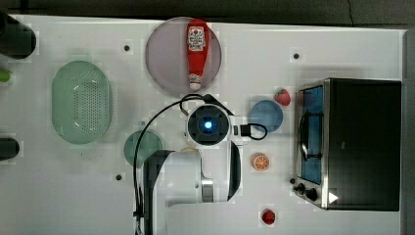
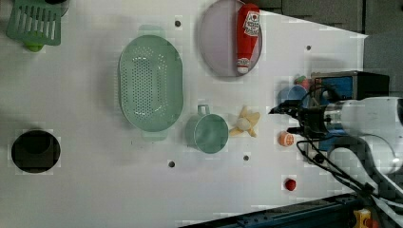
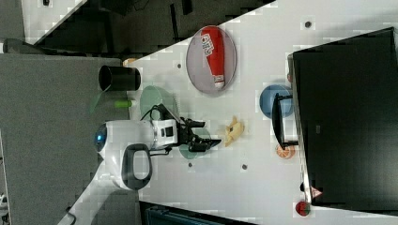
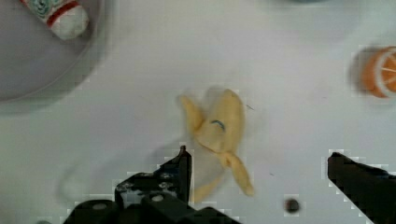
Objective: Pick banana from table and place on oven.
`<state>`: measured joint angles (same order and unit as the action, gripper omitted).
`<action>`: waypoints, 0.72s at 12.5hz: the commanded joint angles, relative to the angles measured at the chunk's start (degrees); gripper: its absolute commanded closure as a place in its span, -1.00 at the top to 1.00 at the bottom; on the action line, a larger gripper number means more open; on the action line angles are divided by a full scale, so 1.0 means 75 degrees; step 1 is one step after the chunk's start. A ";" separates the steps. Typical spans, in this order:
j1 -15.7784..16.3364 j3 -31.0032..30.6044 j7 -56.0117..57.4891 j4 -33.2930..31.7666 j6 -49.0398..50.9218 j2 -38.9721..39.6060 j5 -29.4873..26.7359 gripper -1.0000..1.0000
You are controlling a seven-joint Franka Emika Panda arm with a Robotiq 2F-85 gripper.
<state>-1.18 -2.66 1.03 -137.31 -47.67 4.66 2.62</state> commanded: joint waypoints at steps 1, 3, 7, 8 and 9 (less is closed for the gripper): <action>0.0057 -0.0073 -0.0387 -0.0084 -0.0766 0.0727 -0.0154 1.00; 0.0078 -0.0109 -0.0957 -0.0168 -0.1151 0.1101 -0.0155 1.00; 0.0108 -0.0219 -0.1421 -0.0185 -0.1534 0.1704 -0.0155 1.00; 0.0109 -0.0237 -0.1421 -0.0189 -0.1660 0.1816 -0.0155 1.00; 0.0108 -0.0241 -0.1420 -0.0188 -0.1748 0.1914 -0.0155 1.00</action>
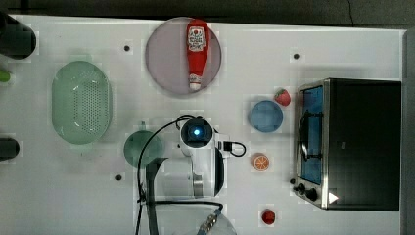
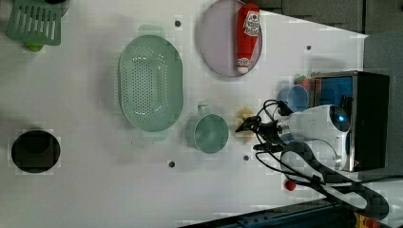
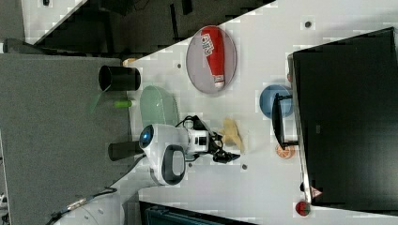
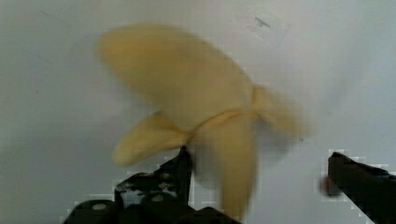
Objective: Pick banana from table and place on oven.
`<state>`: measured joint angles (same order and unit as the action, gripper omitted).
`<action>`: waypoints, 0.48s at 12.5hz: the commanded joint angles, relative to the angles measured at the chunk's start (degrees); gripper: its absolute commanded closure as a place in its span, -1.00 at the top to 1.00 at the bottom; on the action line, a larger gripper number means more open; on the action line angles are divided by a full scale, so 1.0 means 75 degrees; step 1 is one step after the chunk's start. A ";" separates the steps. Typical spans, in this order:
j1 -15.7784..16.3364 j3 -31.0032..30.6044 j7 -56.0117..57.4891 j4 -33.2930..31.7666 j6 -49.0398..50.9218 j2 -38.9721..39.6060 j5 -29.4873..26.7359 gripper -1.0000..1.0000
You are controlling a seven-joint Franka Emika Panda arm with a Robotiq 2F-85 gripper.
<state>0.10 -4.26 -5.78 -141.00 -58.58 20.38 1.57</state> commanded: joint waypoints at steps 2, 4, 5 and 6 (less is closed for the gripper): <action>-0.0064 -0.0051 -0.0512 0.0260 -0.0470 -0.0049 -0.0014 0.43; -0.0063 -0.0081 -0.0512 0.0246 -0.0720 -0.0041 -0.0014 -0.05; -0.0063 -0.0085 -0.0512 0.0243 -0.0750 -0.0044 -0.0014 -0.27; -0.0062 -0.0089 -0.0512 0.0247 -0.0760 -0.0057 -0.0014 -0.48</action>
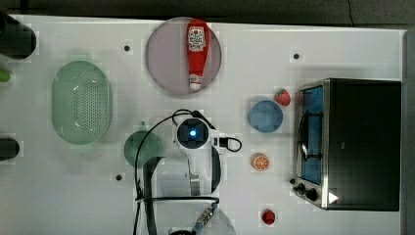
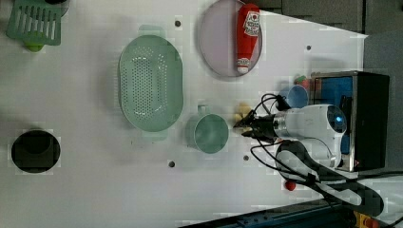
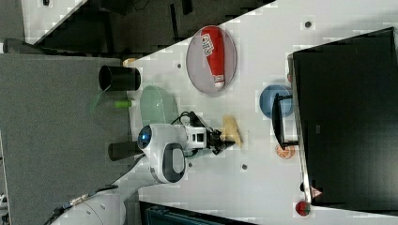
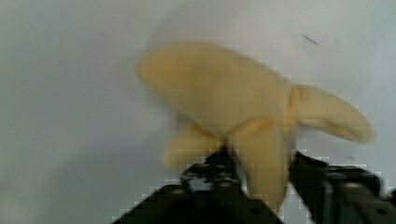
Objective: Pick banana from table and place on oven.
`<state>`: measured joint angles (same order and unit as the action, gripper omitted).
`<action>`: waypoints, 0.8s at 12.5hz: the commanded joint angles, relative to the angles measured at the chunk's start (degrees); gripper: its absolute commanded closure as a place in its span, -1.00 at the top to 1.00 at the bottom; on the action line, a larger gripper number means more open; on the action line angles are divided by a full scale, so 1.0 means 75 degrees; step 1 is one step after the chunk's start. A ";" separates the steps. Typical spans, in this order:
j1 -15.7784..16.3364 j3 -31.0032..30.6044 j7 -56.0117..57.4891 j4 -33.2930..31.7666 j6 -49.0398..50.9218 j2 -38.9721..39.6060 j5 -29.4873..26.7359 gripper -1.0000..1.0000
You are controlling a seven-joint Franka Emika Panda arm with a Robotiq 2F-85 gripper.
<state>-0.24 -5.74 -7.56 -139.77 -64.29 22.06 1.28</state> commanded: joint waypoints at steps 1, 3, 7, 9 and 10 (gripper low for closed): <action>-0.0017 0.0108 -0.0275 0.0084 0.0001 -0.0304 0.0023 -0.50; -0.0018 0.0108 -0.0275 0.0078 0.0008 -0.0490 0.0023 -0.50; -0.0018 0.0103 -0.0274 0.0271 0.0256 -0.1698 0.0023 -0.50; -0.0025 0.0122 -0.0275 0.0409 0.1011 -0.2534 0.0024 -0.50; -0.0036 0.0140 -0.0275 0.0547 0.1540 -0.2956 0.0024 -0.50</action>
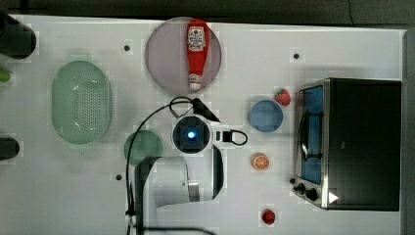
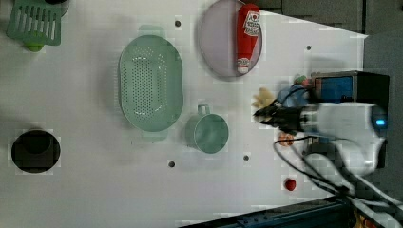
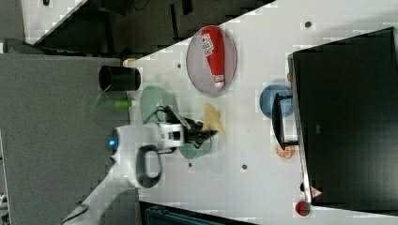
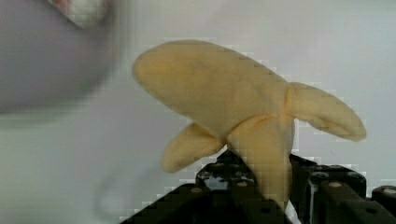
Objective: Pick banana from table and place on oven.
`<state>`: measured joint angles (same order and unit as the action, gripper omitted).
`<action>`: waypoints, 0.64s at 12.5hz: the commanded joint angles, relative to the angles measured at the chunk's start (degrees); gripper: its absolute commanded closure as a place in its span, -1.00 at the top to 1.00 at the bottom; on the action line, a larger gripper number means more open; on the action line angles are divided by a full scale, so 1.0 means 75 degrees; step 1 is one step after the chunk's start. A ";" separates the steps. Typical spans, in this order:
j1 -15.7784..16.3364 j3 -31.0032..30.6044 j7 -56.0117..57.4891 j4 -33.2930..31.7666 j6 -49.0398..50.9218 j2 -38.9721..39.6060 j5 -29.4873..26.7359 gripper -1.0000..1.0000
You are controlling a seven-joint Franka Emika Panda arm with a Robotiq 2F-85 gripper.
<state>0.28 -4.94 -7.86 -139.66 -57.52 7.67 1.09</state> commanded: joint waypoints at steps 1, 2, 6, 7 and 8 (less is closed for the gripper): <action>-0.0126 0.0047 -0.0234 0.0731 0.1219 -0.1417 0.0049 -0.50; -0.0149 0.0069 -0.0231 0.0983 0.1901 -0.1748 0.0050 -0.50; -0.0161 0.0315 -0.0189 0.2369 0.4789 -0.2573 0.0049 -0.50; -0.0163 0.0415 -0.0181 0.2781 0.5478 -0.2655 0.0049 -0.50; -0.0166 0.0544 -0.0163 0.3186 0.6074 -0.2679 0.0050 -0.50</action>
<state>0.05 -1.89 -7.90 -115.82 -15.48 -12.62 0.62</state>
